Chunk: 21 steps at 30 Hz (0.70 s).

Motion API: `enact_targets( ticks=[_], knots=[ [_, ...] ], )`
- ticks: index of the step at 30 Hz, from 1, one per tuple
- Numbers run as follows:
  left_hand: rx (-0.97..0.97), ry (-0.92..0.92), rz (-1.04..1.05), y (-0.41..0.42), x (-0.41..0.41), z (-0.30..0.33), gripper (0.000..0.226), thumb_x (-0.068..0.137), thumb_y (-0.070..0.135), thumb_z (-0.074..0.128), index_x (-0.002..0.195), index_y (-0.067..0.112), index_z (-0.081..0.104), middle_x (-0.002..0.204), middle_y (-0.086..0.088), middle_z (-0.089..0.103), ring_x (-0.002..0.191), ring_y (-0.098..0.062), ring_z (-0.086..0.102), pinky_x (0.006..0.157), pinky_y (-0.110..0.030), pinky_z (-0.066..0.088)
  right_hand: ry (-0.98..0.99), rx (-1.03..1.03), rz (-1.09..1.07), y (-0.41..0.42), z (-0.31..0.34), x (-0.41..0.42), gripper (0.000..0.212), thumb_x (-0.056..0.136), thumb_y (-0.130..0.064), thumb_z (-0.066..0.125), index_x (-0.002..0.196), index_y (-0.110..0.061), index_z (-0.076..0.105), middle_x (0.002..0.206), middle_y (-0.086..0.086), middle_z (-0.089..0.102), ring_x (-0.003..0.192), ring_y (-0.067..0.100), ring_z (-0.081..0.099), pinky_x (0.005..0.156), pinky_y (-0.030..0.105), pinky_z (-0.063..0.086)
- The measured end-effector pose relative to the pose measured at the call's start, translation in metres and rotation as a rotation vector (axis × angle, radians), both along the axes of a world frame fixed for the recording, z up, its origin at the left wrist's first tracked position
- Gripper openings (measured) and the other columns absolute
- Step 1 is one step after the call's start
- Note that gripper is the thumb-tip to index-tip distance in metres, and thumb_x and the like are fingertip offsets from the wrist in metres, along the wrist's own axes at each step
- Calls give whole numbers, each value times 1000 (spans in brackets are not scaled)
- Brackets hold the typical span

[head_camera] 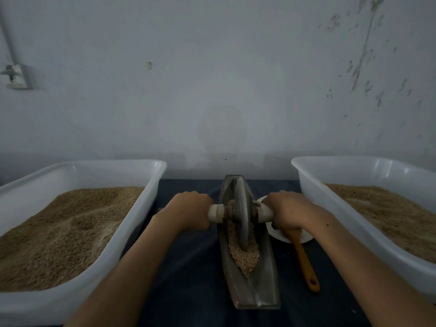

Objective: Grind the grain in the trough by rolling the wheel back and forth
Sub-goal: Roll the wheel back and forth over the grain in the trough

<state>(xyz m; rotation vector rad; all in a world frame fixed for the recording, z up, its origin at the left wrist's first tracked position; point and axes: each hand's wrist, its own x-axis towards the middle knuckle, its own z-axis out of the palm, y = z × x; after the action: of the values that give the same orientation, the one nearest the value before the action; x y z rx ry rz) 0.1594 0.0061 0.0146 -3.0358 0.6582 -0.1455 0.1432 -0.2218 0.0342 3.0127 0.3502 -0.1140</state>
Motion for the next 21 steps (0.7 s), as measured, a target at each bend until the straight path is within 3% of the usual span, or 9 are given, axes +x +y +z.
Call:
enact_targets(
  ticks=[6, 11, 15, 21],
  knots=[
    [-29, -205, 42, -3, 0, -6, 19, 83, 35, 59, 99, 27, 55, 92, 5, 63, 82, -15, 59, 67, -28, 40, -163, 34, -9, 3, -9, 3, 24, 89, -15, 57, 111, -24, 58, 111, 3, 63, 100, 22, 60, 77, 30, 44],
    [-47, -311, 66, -5, -2, -11, 15, 85, 35, 57, 95, 26, 52, 89, 4, 62, 77, -15, 57, 64, -28, 38, -294, 81, 17, 2, -16, 2, 15, 88, -15, 57, 92, -27, 49, 104, 1, 63, 96, 22, 60, 73, 30, 38],
    [-34, -174, 35, -3, 0, -5, 15, 83, 33, 59, 95, 27, 53, 91, 5, 63, 76, -12, 54, 68, -27, 40, -247, 55, 16, 1, -14, 3, 17, 88, -15, 57, 100, -26, 56, 105, 1, 64, 96, 22, 61, 72, 30, 40],
    [-21, 117, -22, -1, 1, 5, 17, 79, 29, 66, 84, 30, 50, 81, 9, 56, 75, -9, 54, 69, -25, 42, 19, 65, 5, -2, -2, 2, 32, 84, -20, 64, 115, -22, 59, 91, -3, 58, 82, 15, 57, 69, 28, 43]
  ],
)
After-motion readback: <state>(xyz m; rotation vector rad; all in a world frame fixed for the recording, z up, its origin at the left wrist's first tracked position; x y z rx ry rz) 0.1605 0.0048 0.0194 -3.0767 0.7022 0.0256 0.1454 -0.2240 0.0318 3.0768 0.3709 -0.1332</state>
